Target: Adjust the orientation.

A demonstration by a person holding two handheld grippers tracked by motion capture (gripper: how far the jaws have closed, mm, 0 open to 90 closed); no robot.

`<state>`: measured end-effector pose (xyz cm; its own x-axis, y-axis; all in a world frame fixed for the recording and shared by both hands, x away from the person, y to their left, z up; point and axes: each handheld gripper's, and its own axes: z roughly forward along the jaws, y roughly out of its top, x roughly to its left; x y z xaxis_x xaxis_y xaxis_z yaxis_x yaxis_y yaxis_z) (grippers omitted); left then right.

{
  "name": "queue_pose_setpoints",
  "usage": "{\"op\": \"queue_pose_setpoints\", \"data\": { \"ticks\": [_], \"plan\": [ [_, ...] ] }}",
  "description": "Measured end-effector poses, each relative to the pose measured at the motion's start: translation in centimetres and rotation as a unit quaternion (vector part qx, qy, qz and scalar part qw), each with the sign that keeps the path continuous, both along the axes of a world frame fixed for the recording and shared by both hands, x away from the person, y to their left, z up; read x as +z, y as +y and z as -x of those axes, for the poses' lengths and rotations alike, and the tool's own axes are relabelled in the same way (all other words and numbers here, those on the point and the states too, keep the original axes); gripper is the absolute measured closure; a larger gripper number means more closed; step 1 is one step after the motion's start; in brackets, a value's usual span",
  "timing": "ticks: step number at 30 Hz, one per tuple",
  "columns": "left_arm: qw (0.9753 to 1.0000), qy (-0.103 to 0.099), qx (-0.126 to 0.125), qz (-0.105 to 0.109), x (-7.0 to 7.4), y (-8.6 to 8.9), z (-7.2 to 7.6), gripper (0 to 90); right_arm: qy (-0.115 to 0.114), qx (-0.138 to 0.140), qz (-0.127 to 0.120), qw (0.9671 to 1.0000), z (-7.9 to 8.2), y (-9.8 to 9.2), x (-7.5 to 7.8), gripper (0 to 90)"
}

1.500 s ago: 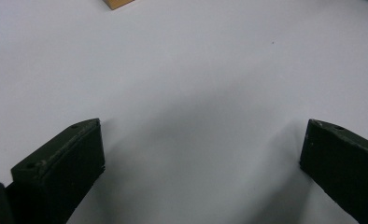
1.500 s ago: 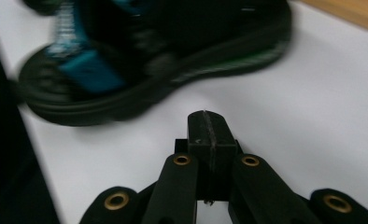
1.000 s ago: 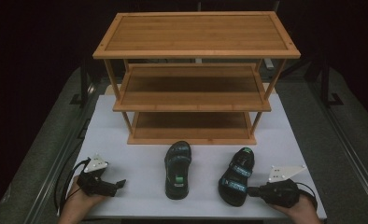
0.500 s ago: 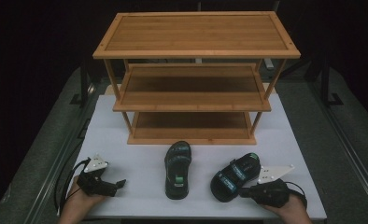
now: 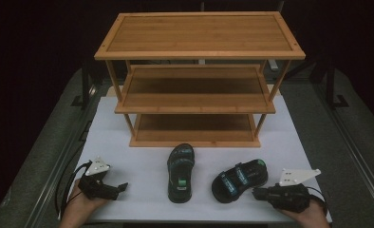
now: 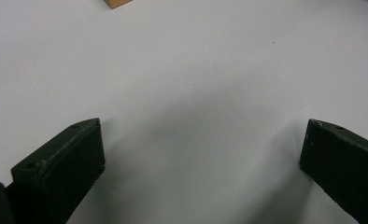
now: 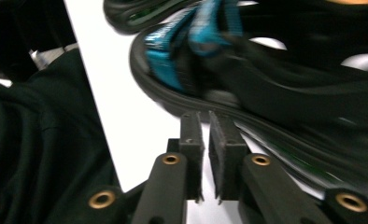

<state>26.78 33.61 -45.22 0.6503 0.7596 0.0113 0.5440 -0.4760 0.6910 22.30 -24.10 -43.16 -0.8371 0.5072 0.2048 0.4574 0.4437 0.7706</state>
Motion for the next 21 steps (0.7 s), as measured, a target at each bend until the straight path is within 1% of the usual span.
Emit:
{"op": "queue_pose_setpoints", "data": {
  "ticks": [1,2,3,4,5,7,8,9,10,11,12,13,14,15,16,17,18,19,20,21],
  "plan": [
    [1.0000,0.000,0.000,0.000,0.0,0.0,0.0,0.0,0.000,0.000,0.000,1.0000,0.0,0.0,0.0,77.9],
    [1.0000,0.000,0.000,0.000,0.0,0.0,0.0,0.0,-0.007,-0.017,0.001,0.9998,-0.1,-1.1,0.3,72.5],
    [1.0000,0.000,0.000,0.000,0.0,0.0,0.0,0.0,-0.007,-0.017,0.001,0.9998,-0.1,-1.1,0.3,72.5],
    [1.0000,0.000,0.000,0.000,0.0,0.0,0.0,0.0,-0.013,-0.036,0.007,0.9992,-0.3,-1.9,0.5,63.6],
    [1.0000,0.000,0.000,0.000,0.0,0.0,0.0,0.0,-0.013,-0.036,0.007,0.9992,-0.3,-1.9,0.5,63.6],
    [1.0000,0.000,0.000,0.000,0.0,0.0,0.0,0.0,-0.020,-0.055,0.015,0.9982,-0.8,-2.8,0.6,54.8],
    [1.0000,0.000,0.000,0.000,0.0,0.0,0.0,0.0,-0.019,-0.067,0.019,0.9974,-1.2,-3.3,0.5,48.0],
    [1.0000,0.000,0.000,0.000,0.0,0.0,0.0,0.0,-0.019,-0.067,0.019,0.9974,-1.2,-3.3,0.5,48.0],
    [1.0000,0.000,0.000,0.000,0.0,0.0,0.0,0.0,-0.020,-0.075,0.023,0.9967,-1.5,-3.6,0.4,44.5],
    [1.0000,0.000,0.000,0.000,0.0,0.0,0.0,0.0,-0.019,-0.087,0.024,0.9958,-1.9,-4.0,0.3,43.1],
    [1.0000,0.000,0.000,0.000,0.0,0.0,0.0,0.0,-0.020,-0.102,0.022,0.9943,-2.5,-4.6,0.2,48.7],
    [1.0000,0.000,0.000,0.000,0.0,0.0,0.0,0.0,-0.020,-0.102,0.022,0.9943,-2.5,-4.6,0.2,48.7],
    [1.0000,0.000,0.000,0.000,0.0,0.0,0.0,0.0,-0.017,-0.104,0.017,0.9943,-2.9,-4.9,0.2,53.5],
    [1.0000,0.000,0.000,0.000,0.0,0.0,0.0,0.0,-0.020,-0.111,0.017,0.9935,-3.3,-5.1,0.3,58.7],
    [1.0000,0.000,0.000,0.000,0.0,0.0,0.0,0.0,-0.025,-0.119,0.020,0.9924,-3.6,-5.2,0.4,66.5],
    [1.0000,0.000,0.000,0.000,0.0,0.0,0.0,0.0,-0.024,-0.121,0.020,0.9922,-4.2,-5.4,0.5,73.2],
    [1.0000,0.000,0.000,0.000,0.0,0.0,0.0,0.0,-0.028,-0.125,0.018,0.9916,-4.9,-5.4,0.6,84.4],
    [1.0000,0.001,0.000,0.000,0.0,0.0,0.0,0.0,-0.028,-0.125,0.018,0.9916,-4.9,-5.4,0.6,84.4],
    [1.0000,0.000,0.001,0.001,0.0,0.0,0.0,0.0,-0.027,-0.125,0.017,0.9917,-5.4,-5.4,0.6,88.8],
    [1.0000,0.001,0.000,0.000,0.0,0.0,0.0,0.0,-0.028,-0.121,0.021,0.9920,-5.9,-5.3,0.7,89.6]
  ]
}}
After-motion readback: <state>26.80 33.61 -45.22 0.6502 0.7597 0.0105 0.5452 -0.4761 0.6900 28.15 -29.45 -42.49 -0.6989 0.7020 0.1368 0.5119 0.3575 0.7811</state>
